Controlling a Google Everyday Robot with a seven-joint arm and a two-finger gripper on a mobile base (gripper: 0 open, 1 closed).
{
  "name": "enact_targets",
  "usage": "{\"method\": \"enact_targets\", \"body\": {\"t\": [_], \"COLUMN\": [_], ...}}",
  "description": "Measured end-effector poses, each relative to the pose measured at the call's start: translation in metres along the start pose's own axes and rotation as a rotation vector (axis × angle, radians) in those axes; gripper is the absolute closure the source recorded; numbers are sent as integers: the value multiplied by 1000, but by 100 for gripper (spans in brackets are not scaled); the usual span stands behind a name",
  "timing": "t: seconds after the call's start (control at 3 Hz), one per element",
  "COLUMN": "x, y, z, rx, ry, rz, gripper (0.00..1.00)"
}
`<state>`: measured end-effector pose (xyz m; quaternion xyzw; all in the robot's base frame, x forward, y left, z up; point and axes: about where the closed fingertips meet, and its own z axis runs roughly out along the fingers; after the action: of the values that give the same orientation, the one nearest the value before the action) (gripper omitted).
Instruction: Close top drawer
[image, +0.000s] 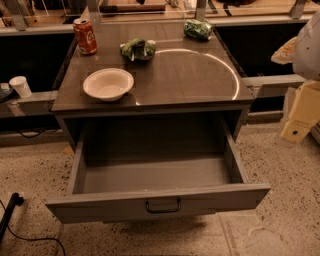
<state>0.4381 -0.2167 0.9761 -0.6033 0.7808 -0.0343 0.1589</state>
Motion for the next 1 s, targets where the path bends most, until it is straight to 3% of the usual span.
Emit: {"method": "enact_targets", "body": {"t": [0.33, 0.67, 1.0], "x": [0, 3, 6], "y": [0, -2, 9], "z": [0, 20, 77], "rx": [0, -43, -115], "ry": [0, 17, 11], "rz": [0, 0, -22], "gripper": [0, 0, 0]}}
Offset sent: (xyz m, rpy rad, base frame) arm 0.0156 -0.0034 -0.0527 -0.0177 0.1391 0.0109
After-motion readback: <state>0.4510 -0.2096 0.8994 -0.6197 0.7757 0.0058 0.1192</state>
